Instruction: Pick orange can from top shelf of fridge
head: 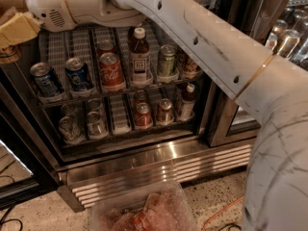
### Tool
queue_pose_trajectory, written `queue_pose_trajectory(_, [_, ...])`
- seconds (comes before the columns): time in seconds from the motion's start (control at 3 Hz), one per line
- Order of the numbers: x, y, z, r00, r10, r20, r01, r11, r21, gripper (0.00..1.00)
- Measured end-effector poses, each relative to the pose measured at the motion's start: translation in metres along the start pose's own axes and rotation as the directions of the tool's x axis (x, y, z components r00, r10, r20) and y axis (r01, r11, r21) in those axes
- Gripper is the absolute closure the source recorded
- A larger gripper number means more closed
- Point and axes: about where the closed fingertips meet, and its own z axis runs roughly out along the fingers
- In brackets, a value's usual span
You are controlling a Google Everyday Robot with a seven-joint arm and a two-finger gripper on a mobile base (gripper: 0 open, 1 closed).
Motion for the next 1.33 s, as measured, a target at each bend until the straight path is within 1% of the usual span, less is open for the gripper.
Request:
queue_pose_trajectory(0.33, [0.0, 0.012, -0.008, 1.0, 0.028, -0.011, -0.027, 0.9993, 0.024, 1.0])
queue_pose_trajectory(0.67, [0.006, 0.027, -0.02, 0.997, 0.064, -0.03, -0.063, 0.9967, 0.052, 1.0])
queue_pose_trajectory(1.33, [0.012, 0.036, -0.031, 0.995, 0.084, -0.052, -0.081, 0.9943, 0.07, 1.0])
